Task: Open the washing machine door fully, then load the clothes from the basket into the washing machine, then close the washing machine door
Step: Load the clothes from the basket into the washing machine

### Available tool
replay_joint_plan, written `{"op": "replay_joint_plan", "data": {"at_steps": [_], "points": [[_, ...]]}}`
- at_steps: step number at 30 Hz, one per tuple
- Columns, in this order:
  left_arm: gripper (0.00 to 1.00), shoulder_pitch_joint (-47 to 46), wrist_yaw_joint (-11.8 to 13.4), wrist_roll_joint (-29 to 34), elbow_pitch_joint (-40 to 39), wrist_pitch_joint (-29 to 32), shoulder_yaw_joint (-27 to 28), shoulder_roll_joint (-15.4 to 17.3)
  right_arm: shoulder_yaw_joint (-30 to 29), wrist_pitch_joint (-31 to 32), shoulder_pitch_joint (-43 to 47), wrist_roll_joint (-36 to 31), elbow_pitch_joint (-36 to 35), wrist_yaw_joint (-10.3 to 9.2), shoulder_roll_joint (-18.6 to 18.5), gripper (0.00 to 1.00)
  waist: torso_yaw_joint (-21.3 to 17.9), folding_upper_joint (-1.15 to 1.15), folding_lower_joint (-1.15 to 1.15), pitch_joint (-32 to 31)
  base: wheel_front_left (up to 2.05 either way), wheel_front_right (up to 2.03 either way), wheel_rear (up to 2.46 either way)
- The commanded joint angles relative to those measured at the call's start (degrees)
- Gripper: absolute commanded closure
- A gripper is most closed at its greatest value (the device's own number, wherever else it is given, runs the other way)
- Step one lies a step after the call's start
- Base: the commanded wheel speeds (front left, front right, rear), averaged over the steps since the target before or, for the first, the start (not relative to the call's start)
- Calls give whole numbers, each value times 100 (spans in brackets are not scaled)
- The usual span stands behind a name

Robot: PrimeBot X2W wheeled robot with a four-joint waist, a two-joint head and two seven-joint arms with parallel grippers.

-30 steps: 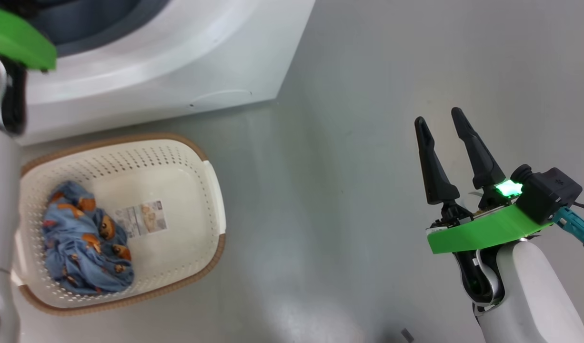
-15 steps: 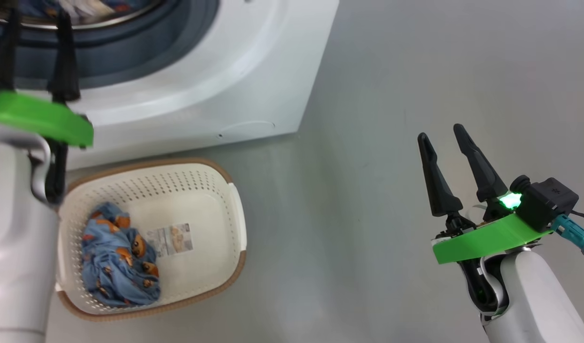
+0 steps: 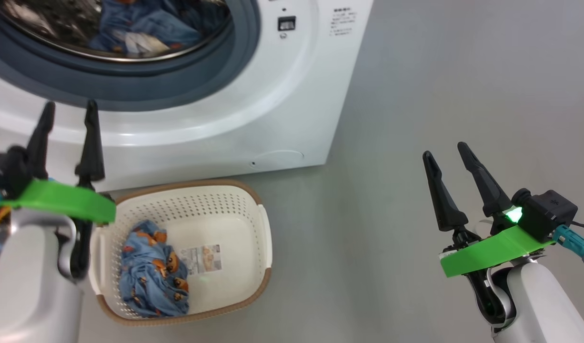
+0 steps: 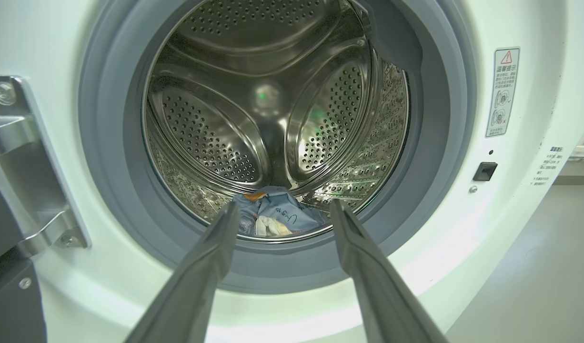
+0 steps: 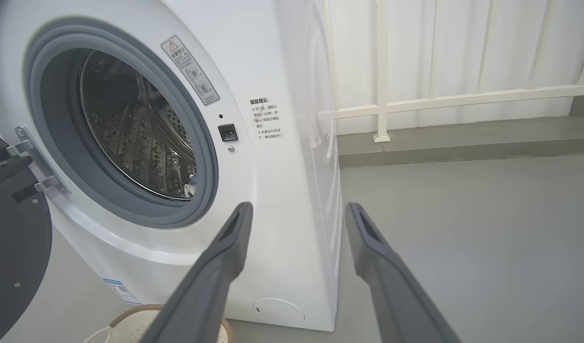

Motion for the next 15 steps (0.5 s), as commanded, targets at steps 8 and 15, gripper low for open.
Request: {"op": "replay_joint_plan", "data": {"at_steps": [8, 15], "points": [[0, 687, 7, 138, -566, -47, 242, 92, 87, -27, 201, 108, -100, 17, -78, 0, 296, 0, 0, -381, 0, 0, 0], [0, 1131, 74, 149, -865, -47, 279, -5, 52, -27, 303, 140, -64, 17, -107, 0, 387, 0, 0, -600, 0, 0, 0]]}}
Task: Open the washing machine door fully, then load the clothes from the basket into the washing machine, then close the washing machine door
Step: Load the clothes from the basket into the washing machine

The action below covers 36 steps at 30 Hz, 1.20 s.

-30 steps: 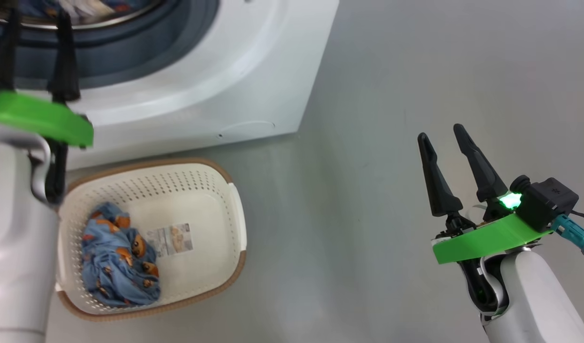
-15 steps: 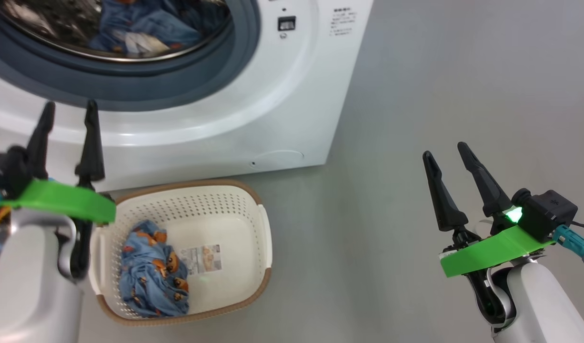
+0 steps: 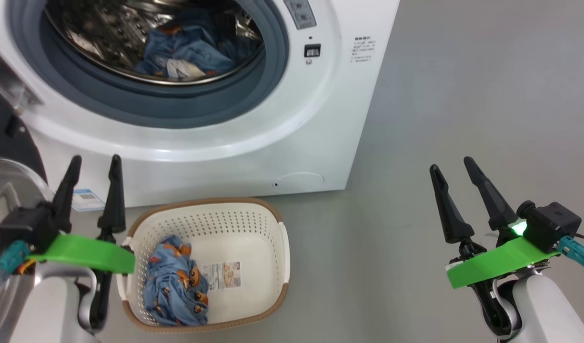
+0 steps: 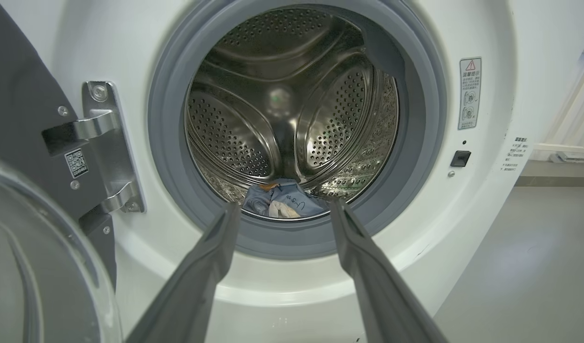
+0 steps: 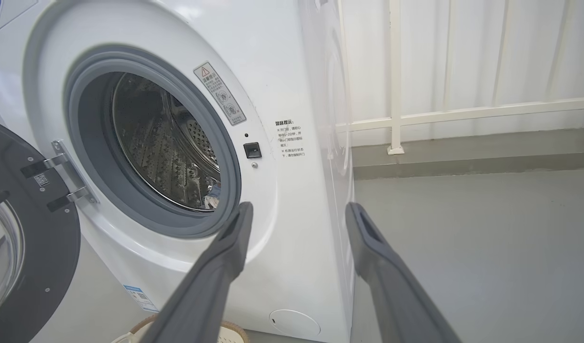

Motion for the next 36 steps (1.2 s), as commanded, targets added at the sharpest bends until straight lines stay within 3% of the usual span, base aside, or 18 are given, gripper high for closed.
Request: {"op": "replay_joint_plan", "data": {"at_steps": [1, 23, 36], "points": [[0, 24, 64, 65, -190, -47, 207, 164, 116, -27, 87, 42, -117, 17, -26, 0, 35, 0, 0, -100, 0, 0, 0], [0, 1805, 532, 152, -1688, -47, 344, -83, 5, -27, 447, 75, -94, 17, -163, 0, 67, 0, 0, -607, 0, 0, 0], [0, 2159, 677, 147, -2018, -47, 337, -149, -35, -27, 545, 18, -95, 17, -227, 0, 128, 0, 0, -708, 0, 0, 0]]}}
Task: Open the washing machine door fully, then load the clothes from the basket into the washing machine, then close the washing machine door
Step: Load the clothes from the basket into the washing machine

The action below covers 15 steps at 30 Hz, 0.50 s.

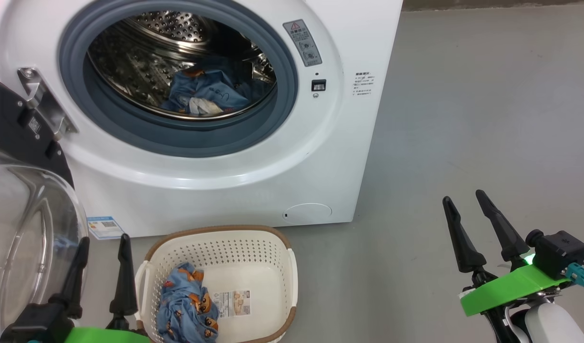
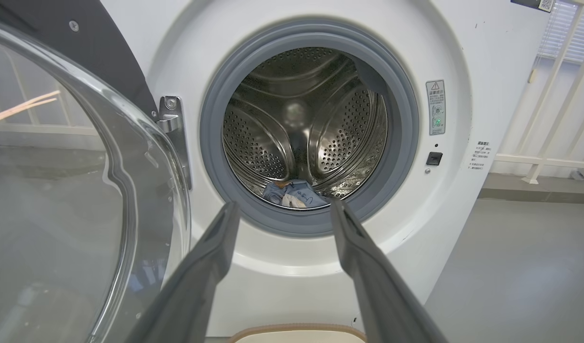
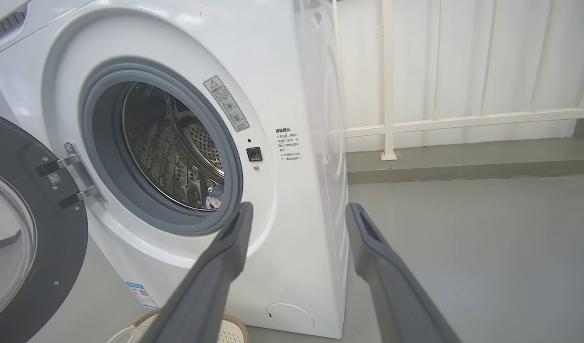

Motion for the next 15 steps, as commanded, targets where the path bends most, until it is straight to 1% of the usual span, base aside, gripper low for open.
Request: {"op": "replay_joint_plan", "data": {"at_steps": [1, 15], "points": [[0, -61, 55, 55, -180, -47, 203, 69, 86, -27, -27, -35, -148, 16, -61, 0, 2, 0, 0, 1, 0, 0, 0], [0, -78, 85, -8, -197, -44, 164, 91, 113, -27, -58, -67, -143, 16, -67, 0, -19, 0, 0, 79, 0, 0, 0]]}}
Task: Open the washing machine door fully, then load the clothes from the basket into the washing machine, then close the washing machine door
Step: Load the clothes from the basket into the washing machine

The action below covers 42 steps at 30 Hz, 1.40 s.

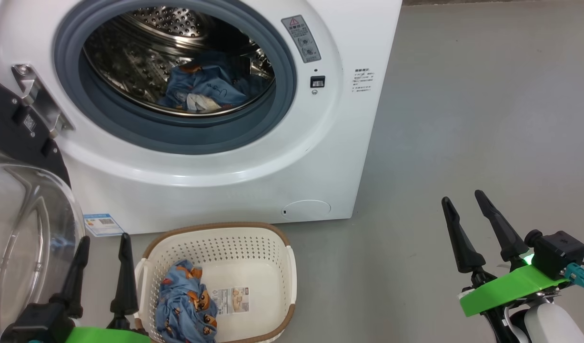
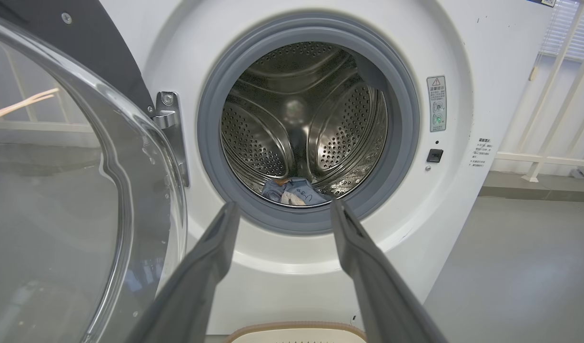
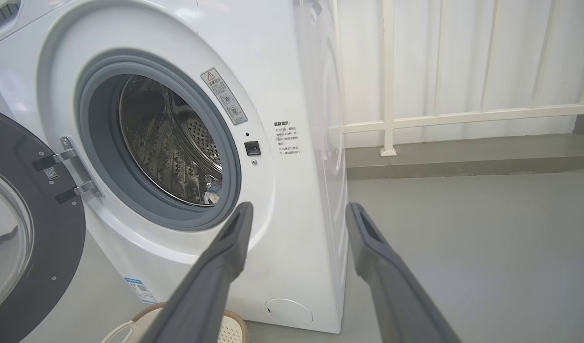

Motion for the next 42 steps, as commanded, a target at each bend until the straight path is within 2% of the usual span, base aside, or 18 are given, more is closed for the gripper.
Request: {"op": "replay_joint_plan", "data": {"at_steps": [1, 15, 24, 42], "points": [[0, -83, 32, -8, -140, -44, 186, 94, 100, -27, -59, -44, -141, 17, -55, 0, -2, 0, 0, 5, 0, 0, 0], [0, -123, 43, -64, -122, -44, 144, 123, 149, -27, -105, -48, -143, 17, -76, 0, -28, 0, 0, 96, 0, 0, 0], [0, -248, 20, -94, -85, -41, 84, 133, 147, -27, -215, -59, -201, 17, -57, 0, -58, 0, 0, 385, 0, 0, 0], [0, -981, -210, -182, 579, -40, -3, 175, 58, -27, -555, -162, -395, 17, 70, 0, -123, 0, 0, 1393, 0, 0, 0]]}}
